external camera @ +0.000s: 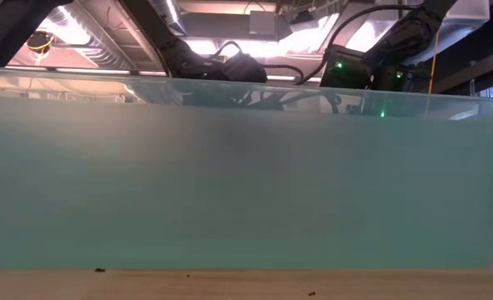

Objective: Pick & Place Kitchen Items
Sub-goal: Put the orange table knife into the green bin

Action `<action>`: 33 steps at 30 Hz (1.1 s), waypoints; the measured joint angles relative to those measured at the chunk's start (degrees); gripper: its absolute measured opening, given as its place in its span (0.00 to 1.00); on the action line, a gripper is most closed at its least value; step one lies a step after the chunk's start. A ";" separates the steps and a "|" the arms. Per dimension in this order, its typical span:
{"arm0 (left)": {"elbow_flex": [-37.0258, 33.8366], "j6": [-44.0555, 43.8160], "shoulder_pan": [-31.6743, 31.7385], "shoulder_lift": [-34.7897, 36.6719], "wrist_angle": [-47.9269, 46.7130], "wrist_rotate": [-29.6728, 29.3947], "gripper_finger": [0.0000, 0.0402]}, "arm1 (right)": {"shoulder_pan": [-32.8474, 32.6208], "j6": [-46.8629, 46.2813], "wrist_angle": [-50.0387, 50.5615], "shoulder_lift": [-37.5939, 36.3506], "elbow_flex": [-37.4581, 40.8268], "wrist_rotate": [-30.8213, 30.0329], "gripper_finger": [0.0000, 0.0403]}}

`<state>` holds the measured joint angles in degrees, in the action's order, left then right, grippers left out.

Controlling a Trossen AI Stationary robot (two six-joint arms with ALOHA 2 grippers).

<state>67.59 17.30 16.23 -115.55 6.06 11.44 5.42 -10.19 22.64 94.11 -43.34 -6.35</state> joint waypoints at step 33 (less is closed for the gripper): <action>10.81 -0.85 1.07 -10.14 -13.71 3.82 0.06 | -1.19 0.41 1.29 -1.85 0.30 -0.83 0.00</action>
<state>78.40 16.45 17.30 -125.69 -7.65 15.27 4.23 -9.78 23.93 92.26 -43.05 -7.18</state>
